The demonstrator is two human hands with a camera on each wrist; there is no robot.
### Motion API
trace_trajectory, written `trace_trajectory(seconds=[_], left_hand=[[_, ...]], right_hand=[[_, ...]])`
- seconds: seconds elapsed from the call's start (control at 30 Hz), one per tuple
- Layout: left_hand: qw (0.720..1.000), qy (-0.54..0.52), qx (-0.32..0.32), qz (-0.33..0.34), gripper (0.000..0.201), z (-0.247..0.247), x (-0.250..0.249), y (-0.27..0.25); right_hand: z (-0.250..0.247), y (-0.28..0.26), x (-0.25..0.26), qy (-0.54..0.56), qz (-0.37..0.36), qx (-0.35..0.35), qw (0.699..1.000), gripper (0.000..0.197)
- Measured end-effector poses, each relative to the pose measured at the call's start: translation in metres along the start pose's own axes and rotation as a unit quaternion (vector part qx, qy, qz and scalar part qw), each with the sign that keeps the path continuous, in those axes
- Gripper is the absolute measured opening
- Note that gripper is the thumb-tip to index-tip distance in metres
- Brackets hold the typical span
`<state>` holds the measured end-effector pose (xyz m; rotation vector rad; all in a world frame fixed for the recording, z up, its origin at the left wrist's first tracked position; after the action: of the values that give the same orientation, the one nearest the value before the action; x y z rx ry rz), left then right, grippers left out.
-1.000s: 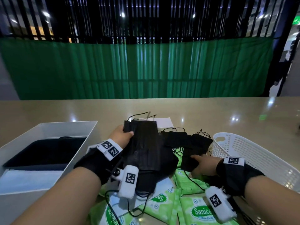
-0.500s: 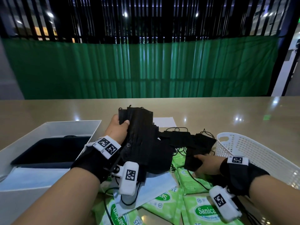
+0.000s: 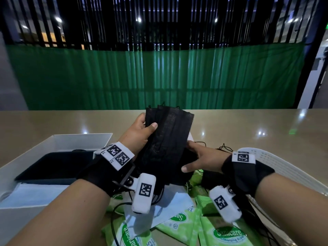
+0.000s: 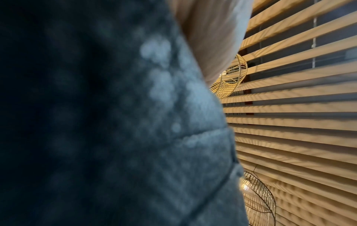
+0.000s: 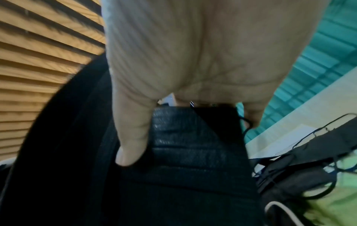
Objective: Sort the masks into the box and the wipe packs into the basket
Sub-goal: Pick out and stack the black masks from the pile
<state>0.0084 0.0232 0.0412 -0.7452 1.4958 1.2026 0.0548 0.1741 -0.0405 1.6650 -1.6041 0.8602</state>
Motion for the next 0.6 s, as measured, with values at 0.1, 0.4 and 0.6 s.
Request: trace_trajectory(seconds=[0.1,0.4,0.6], left_hand=[[1.000,-0.019,0.014,0.010,0.024,0.002,-0.006,-0.003],[0.983,-0.023,-0.179,0.013,0.011,-0.064,-0.004,0.017],[0.961,-0.131,-0.181,-0.164,0.016,-0.047,0.085,0.015]], right_hand=[[0.003,0.005,0.010,0.029,-0.018,-0.017,0.999,0.049],[-0.052,-0.014,0.016,0.323,-0.040,-0.109,0.939,0.042],[-0.077,-0.030,-0.032,0.387,0.049,-0.187,0.902,0.046]])
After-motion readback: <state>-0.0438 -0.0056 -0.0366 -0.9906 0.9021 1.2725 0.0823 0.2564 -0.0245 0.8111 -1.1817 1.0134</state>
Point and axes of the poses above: each hand's wrist, its own y-axis towards the middle knuckle, its own z-axis out of the palm, x = y × z, the point moved 10 cm from there along y, towards the middle knuckle, and after that the axes turned 8 degrees about -x, right-handed, at the moved point
